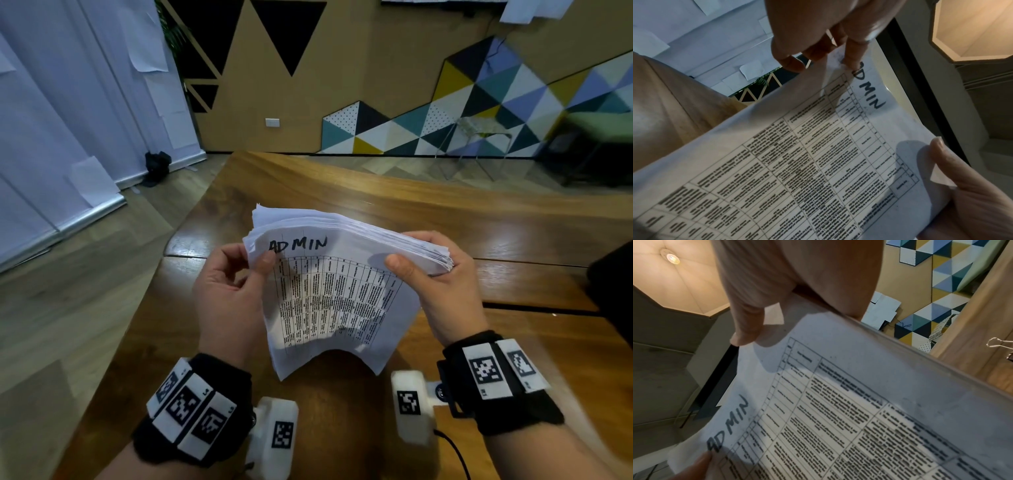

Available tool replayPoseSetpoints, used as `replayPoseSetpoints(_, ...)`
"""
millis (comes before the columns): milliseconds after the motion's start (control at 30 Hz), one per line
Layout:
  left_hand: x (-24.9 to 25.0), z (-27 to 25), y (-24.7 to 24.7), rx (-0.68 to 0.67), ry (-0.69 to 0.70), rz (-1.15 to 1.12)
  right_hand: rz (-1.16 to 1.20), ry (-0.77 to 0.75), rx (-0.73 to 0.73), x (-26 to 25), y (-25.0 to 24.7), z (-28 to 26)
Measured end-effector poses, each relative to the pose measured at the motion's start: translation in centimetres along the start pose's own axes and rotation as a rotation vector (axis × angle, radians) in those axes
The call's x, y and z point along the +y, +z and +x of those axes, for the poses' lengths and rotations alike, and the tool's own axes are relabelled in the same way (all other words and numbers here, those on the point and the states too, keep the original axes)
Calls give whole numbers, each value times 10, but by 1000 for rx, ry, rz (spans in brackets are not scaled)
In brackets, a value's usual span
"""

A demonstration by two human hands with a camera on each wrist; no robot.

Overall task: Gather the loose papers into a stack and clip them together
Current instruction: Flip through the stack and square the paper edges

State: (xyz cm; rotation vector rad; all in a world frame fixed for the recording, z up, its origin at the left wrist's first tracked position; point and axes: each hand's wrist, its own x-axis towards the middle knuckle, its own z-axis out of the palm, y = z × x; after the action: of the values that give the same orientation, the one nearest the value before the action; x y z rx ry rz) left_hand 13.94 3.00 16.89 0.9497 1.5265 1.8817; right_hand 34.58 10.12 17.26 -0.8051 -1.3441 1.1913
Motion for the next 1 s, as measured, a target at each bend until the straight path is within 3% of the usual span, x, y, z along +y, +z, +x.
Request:
replayPoseSetpoints(367, -10, 5, -5, -74, -12, 44, 9, 10, -64, -1, -8, 1)
replayPoseSetpoints(667, -6, 18, -7, -327, -101, -97, 49, 27, -148, 1, -16, 4)
replayPoseSetpoints(833, -7, 38, -8, -409, -193, -26, 28, 73, -187, 2, -16, 8)
replayPoseSetpoints(1000, -4, 35, 4, -418, -109, -18, 9, 26, -152, -4, -8, 9)
